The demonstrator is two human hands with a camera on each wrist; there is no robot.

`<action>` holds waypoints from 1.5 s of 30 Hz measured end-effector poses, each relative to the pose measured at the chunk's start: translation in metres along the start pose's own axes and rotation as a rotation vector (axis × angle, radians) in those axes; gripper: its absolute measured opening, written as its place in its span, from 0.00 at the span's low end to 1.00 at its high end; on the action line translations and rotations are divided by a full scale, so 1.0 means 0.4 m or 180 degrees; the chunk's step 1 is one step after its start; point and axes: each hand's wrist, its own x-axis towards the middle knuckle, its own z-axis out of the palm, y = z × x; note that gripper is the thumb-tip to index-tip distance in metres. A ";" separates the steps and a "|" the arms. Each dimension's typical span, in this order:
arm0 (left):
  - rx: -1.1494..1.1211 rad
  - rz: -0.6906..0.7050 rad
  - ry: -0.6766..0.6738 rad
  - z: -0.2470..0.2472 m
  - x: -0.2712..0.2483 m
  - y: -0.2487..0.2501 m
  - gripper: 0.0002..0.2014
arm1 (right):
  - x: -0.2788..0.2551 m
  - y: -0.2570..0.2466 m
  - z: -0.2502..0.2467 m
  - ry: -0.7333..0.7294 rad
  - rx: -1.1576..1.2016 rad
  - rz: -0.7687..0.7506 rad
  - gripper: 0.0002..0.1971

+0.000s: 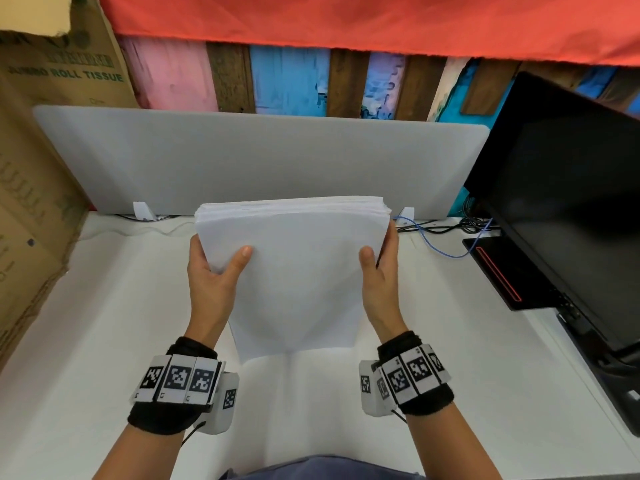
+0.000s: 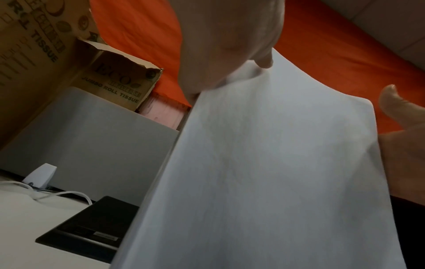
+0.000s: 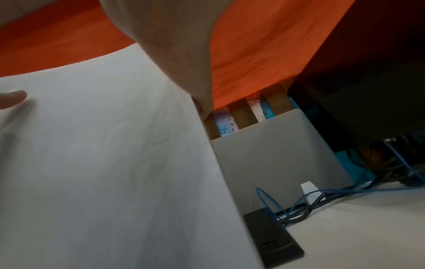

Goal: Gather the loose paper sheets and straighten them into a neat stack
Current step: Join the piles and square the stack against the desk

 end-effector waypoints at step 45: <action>0.0180 -0.0044 0.0005 0.000 -0.002 0.027 0.22 | 0.045 -0.024 -0.030 -0.0167 0.0024 0.0350 0.26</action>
